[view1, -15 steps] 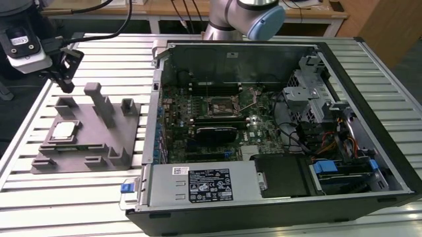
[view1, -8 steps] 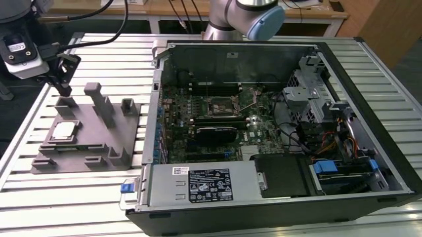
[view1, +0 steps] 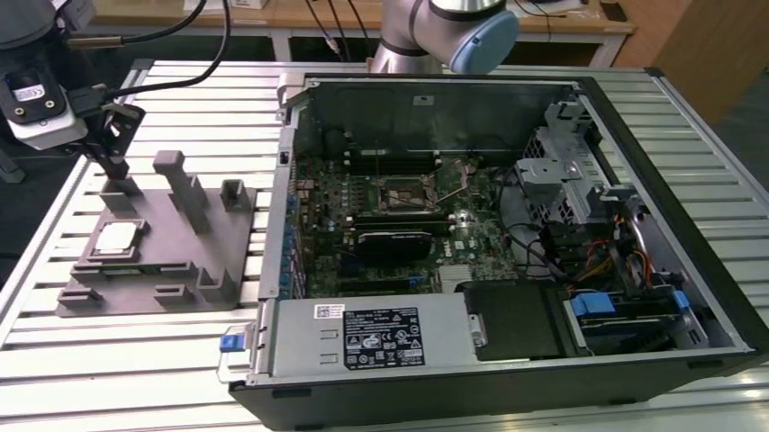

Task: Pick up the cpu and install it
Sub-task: 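Pick up the cpu and move it towards the insertion slot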

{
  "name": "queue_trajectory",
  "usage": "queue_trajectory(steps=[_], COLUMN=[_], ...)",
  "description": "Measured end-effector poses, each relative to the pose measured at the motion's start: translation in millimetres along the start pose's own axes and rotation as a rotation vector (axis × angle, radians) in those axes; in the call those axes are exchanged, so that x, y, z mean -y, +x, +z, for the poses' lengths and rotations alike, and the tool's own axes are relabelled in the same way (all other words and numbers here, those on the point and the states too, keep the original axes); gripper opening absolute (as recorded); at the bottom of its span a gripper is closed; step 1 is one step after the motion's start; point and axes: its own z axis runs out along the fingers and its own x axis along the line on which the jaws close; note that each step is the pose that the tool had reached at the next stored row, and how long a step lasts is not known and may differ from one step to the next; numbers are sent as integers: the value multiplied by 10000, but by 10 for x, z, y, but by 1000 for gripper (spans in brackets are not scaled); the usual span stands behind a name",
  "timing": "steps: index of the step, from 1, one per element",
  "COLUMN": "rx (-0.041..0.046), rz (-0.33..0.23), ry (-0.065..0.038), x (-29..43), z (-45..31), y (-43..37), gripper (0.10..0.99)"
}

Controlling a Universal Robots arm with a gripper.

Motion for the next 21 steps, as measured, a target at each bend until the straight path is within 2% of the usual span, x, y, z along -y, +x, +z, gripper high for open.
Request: queue_trajectory(steps=[21], rx=[4], rz=[-2], ry=[1], x=[8], z=[55], y=[60], gripper=[106])
